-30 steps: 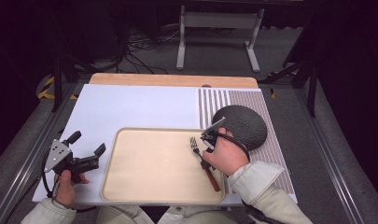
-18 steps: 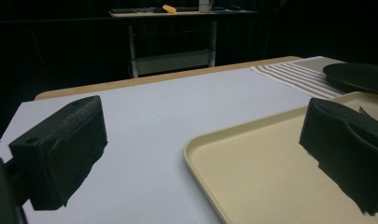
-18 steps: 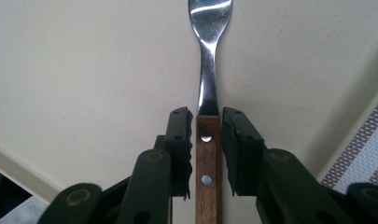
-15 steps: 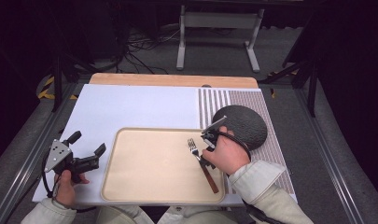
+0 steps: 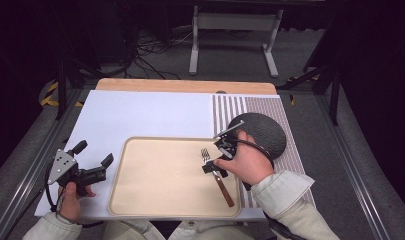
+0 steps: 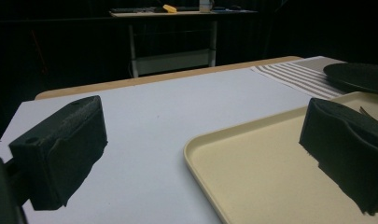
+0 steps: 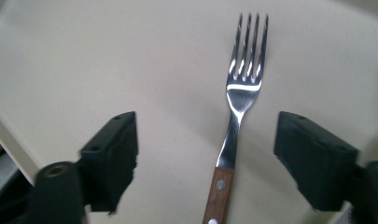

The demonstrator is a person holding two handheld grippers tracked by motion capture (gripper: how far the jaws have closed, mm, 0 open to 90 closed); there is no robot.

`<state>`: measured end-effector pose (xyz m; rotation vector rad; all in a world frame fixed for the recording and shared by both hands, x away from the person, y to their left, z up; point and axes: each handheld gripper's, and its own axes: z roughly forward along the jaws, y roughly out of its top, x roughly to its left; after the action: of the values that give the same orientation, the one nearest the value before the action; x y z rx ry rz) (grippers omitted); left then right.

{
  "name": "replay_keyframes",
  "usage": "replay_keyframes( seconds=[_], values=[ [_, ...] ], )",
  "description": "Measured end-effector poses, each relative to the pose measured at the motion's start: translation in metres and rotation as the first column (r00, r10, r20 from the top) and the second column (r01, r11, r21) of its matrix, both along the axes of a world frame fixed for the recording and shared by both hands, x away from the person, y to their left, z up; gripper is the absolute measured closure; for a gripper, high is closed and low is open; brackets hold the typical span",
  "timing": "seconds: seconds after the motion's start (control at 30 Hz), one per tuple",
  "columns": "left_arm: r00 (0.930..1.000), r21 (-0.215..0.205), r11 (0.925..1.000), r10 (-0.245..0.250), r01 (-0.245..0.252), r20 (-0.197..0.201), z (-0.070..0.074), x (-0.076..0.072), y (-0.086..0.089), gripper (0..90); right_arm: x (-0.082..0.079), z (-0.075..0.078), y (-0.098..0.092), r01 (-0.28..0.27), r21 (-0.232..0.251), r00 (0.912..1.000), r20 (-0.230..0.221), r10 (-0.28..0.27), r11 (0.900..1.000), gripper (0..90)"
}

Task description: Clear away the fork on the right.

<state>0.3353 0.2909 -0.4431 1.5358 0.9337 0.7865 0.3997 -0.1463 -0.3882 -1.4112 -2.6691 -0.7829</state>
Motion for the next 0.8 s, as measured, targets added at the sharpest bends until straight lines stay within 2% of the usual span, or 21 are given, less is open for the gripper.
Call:
replay_keyframes(
  seconds=[0.03, 0.1, 0.13, 0.17, 0.2, 0.3, 0.43, 0.47, 0.53, 0.57, 0.63, 0.67, 0.7, 0.73, 0.8],
  values=[
    [1.0, 0.0, 1.0, 0.0, 0.0, 0.0, 0.0, 0.0, 0.0, 1.3, 0.0, 0.002, 0.001, -0.016, 0.001, 0.9993, 0.035, 0.016, 1.0, 18.6],
    [1.0, -0.001, 1.0, 0.0, 0.0, 0.0, 0.0, 0.0, 0.0, 1.2, 0.0, 0.006, 0.002, -0.079, -0.004, 0.9924, 0.094, 0.079, 0.997, 16.9],
    [1.0, 0.0, 1.0, 0.0, 0.0, 0.001, 0.0, 0.0, 0.0, 1.2, 0.0, 0.006, 0.002, -0.079, -0.004, 0.9924, 0.094, 0.079, 0.997, 16.9],
    [1.0, 0.0, 1.0, 0.001, -0.001, 0.001, 0.0, 0.0, 0.0, 1.2, 0.001, 0.007, 0.003, -0.113, -0.009, 0.9847, 0.133, 0.113, 0.994, 16.0],
    [1.0, 0.002, 1.0, 0.0, 0.0, -0.002, 0.0, 0.0, 0.0, 1.2, 0.002, 0.008, 0.003, -0.151, -0.017, 0.972, 0.179, 0.152, 0.988, 15.4],
    [1.0, 0.002, 1.0, 0.0, 0.0, 0.003, 0.0, 0.0, 0.0, 1.2, 0.006, 0.01, 0.005, -0.224, -0.018, 0.9361, 0.274, 0.221, 0.974, 15.4],
    [1.0, 0.0, 1.0, 0.0, 0.0, 0.001, 0.0, 0.0, 0.0, 1.2, 0.009, 0.011, 0.005, -0.258, -0.01, 0.911, 0.33, 0.247, 0.966, 17.1],
    [1.0, -0.001, 1.0, 0.0, 0.0, 0.001, 0.0, 0.0, 0.0, 1.2, 0.009, 0.011, 0.006, -0.262, -0.007, 0.9085, 0.335, 0.249, 0.965, 17.8],
    [1.0, 0.0, 1.0, 0.0, 0.0, 0.001, 0.0, 0.0, 0.0, 1.2, 0.011, 0.01, 0.007, -0.278, 0.001, 0.8981, 0.355, 0.26, 0.961, 20.0],
    [1.0, 0.0, 1.0, 0.0, 0.0, 0.001, 0.0, 0.0, 0.0, 1.2, 0.011, 0.01, 0.007, -0.278, 0.001, 0.8981, 0.355, 0.26, 0.961, 20.0],
    [1.0, -0.001, 1.0, 0.0, 0.0, 0.001, 0.0, 0.0, 0.0, 1.2, 0.014, 0.008, 0.009, -0.309, -0.004, 0.8843, 0.367, 0.289, 0.951, 26.7],
    [1.0, -0.001, 1.0, 0.0, 0.0, 0.001, 0.0, 0.0, 0.0, 1.2, 0.015, 0.006, 0.01, -0.317, -0.007, 0.8802, 0.37, 0.297, 0.948, 27.8],
    [1.0, 0.002, 1.0, -0.002, 0.002, 0.002, 0.0, 0.0, 0.001, 1.2, 0.015, 0.006, 0.01, -0.317, -0.007, 0.8802, 0.37, 0.297, 0.948, 27.8],
    [1.0, -0.001, 1.0, -0.001, 0.001, 0.001, 0.0, 0.0, 0.001, 1.2, 0.016, 0.004, 0.012, -0.329, -0.009, 0.8741, 0.375, 0.308, 0.944, 30.7],
    [1.0, 0.003, 1.0, -0.001, 0.001, 0.003, 0.0, 0.0, 0.001, 1.2, 0.018, 0.001, 0.015, -0.346, -0.011, 0.87, 0.37, 0.325, 0.938, 37.9]
  ],
)
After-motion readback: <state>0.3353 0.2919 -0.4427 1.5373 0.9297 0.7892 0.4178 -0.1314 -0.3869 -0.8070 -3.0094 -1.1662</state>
